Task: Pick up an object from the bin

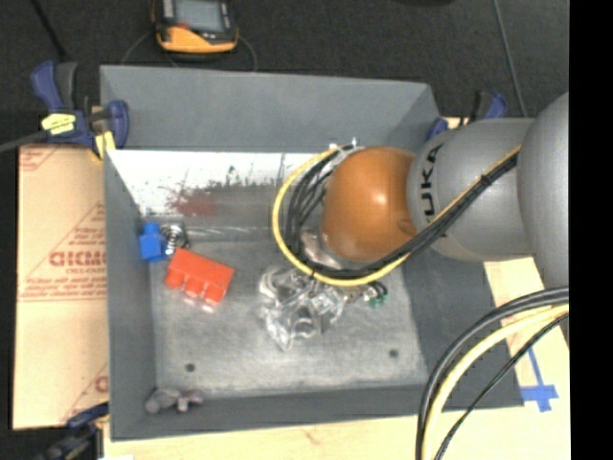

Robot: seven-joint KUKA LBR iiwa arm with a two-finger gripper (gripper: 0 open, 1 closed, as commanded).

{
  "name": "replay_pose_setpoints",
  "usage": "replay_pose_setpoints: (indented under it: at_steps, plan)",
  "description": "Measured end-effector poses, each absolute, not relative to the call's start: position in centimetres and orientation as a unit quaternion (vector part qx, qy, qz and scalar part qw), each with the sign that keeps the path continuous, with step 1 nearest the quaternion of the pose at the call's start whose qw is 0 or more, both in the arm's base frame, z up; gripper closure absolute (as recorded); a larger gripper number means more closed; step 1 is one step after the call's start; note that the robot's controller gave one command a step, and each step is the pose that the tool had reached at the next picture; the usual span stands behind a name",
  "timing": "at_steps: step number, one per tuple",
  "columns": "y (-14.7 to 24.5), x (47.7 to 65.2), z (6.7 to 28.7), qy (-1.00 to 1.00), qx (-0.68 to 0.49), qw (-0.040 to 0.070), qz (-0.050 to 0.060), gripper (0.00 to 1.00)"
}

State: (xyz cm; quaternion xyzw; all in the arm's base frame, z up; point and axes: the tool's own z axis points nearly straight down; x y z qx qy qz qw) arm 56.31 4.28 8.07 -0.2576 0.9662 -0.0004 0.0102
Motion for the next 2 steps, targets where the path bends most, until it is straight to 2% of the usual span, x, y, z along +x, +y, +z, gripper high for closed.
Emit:
replay_pose_setpoints:
  at_steps: [1, 2]
  plan:
    - [6.2, 53.1, 16.5, 0.846, -0.533, 0.002, -0.001, 1.0]
    - [4.5, 55.0, 23.5, 0.844, -0.536, 0.004, -0.002, 1.0]
